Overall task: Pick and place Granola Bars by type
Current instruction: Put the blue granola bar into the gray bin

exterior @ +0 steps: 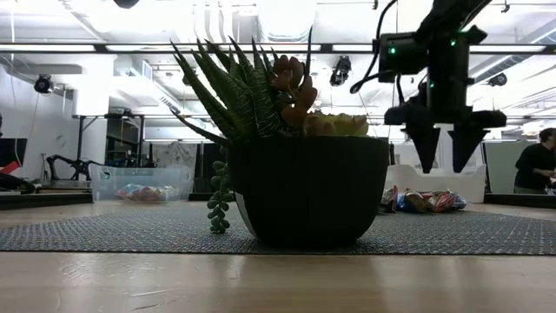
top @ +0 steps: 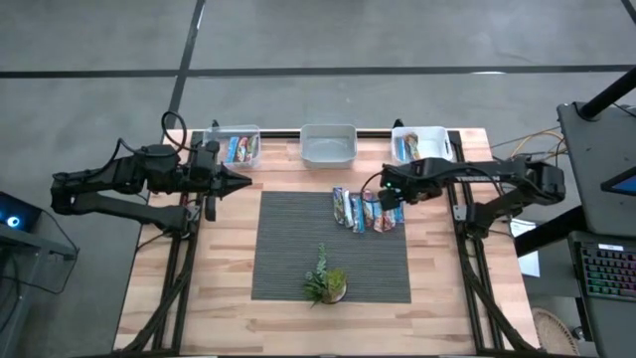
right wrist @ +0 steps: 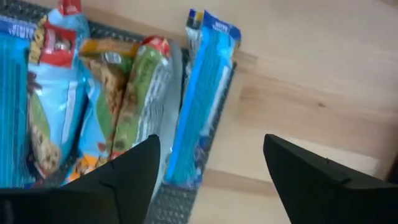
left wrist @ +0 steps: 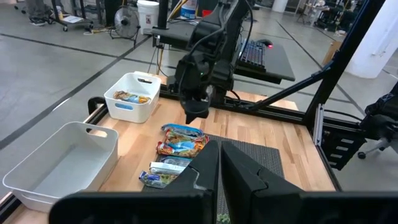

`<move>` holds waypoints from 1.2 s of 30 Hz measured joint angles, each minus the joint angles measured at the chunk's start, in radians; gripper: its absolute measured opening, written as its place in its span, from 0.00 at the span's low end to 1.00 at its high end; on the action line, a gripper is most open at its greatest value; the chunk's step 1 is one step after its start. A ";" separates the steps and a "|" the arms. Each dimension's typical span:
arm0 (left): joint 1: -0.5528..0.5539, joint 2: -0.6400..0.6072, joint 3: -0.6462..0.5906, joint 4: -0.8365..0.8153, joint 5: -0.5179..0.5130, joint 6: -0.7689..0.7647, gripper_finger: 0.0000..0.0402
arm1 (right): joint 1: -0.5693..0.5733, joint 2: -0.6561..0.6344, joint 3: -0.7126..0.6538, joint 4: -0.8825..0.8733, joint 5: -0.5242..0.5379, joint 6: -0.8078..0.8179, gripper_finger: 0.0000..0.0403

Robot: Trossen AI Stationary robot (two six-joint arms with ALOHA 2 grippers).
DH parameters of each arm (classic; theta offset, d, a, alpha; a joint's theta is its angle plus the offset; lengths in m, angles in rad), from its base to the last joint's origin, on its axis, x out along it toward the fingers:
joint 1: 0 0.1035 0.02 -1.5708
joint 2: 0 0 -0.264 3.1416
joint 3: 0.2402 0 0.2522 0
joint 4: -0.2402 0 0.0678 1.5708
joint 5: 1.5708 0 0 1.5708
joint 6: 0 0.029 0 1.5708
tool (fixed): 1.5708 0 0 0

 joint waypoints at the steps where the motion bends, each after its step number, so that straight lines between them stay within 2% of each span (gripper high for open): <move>1: 0.000 0.000 0.000 0.000 0.000 -0.001 0.00 | -0.007 0.004 -0.003 0.015 0.000 -0.010 0.67; 22: 0.000 0.000 0.000 0.001 -0.007 -0.028 0.00 | -0.059 0.187 -0.008 0.127 0.003 -0.097 0.63; 36: 0.000 0.000 0.000 0.001 -0.007 -0.033 0.00 | -0.059 0.200 -0.053 0.160 -0.006 -0.053 0.56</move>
